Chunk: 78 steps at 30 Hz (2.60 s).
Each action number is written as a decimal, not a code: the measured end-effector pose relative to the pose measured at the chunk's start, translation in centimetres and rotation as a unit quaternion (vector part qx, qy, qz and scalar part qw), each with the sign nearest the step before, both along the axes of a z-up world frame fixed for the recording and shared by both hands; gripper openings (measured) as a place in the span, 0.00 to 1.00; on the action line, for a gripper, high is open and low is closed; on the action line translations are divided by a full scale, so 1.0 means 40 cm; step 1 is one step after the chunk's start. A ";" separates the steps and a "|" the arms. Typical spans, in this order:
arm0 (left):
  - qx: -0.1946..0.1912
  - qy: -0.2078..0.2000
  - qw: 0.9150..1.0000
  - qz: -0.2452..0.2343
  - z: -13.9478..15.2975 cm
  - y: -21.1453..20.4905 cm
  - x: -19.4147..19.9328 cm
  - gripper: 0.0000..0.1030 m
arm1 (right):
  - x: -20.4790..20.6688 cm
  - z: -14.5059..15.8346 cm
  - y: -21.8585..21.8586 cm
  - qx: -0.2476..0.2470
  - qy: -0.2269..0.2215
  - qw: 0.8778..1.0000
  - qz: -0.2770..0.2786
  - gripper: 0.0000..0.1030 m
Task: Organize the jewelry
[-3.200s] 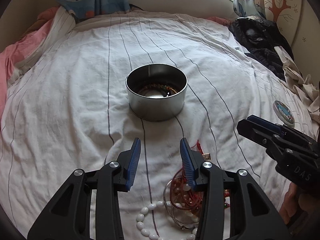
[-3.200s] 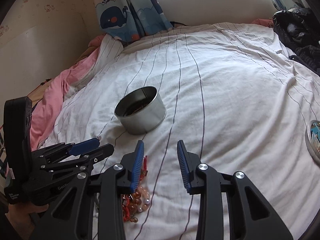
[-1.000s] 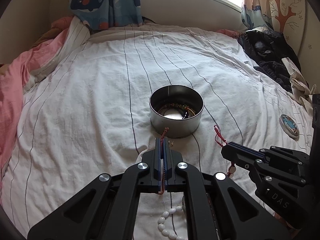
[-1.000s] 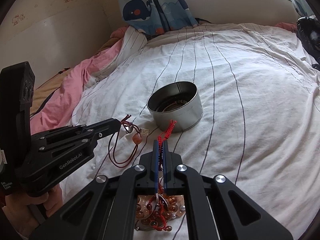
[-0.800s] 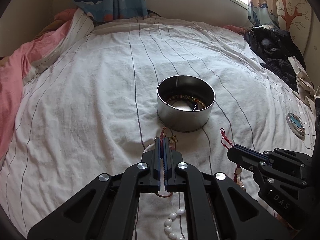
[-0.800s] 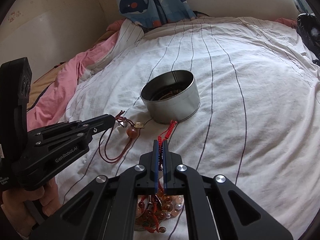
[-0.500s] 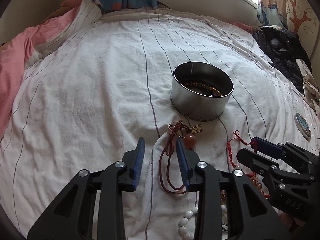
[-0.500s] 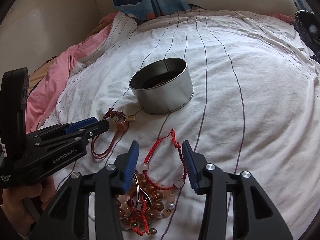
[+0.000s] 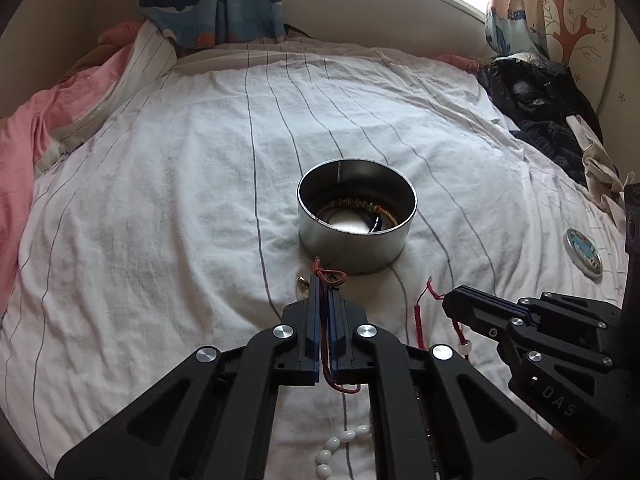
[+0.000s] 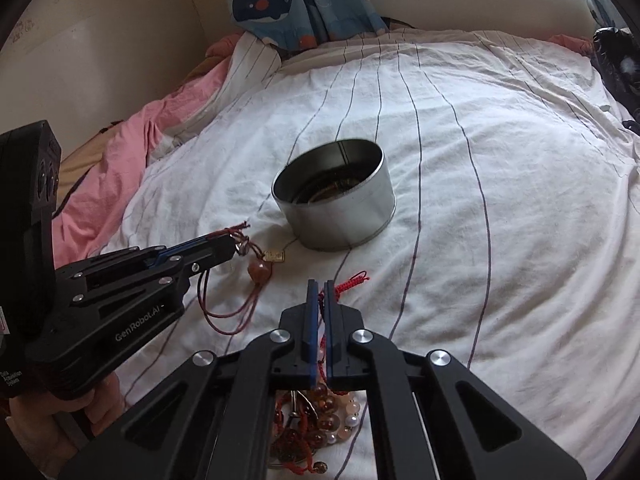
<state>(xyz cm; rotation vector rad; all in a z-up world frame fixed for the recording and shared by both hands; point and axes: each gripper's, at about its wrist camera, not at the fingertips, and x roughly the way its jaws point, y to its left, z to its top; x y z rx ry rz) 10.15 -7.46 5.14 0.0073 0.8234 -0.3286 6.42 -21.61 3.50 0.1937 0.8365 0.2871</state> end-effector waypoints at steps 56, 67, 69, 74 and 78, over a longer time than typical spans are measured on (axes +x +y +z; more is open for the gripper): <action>-0.047 0.026 0.998 0.034 -0.037 0.064 0.098 0.45 | 0.152 -0.089 -0.016 -0.047 0.044 0.998 -0.024 0.49; -0.044 0.019 0.998 0.030 -0.026 0.052 0.098 0.45 | 0.120 0.071 -0.020 -0.007 -0.050 0.998 -0.024 0.05; -0.043 0.020 0.998 0.032 -0.025 0.051 0.098 0.45 | 0.154 0.090 0.002 -0.003 -0.056 0.998 -0.012 0.05; -0.035 0.020 0.999 0.036 -0.020 0.052 0.096 0.47 | 0.225 0.035 0.028 0.005 -0.012 1.000 -0.002 0.34; -0.023 0.018 0.999 0.042 -0.020 0.046 0.118 0.48 | 0.163 0.035 0.008 0.005 -0.017 1.000 -0.007 0.34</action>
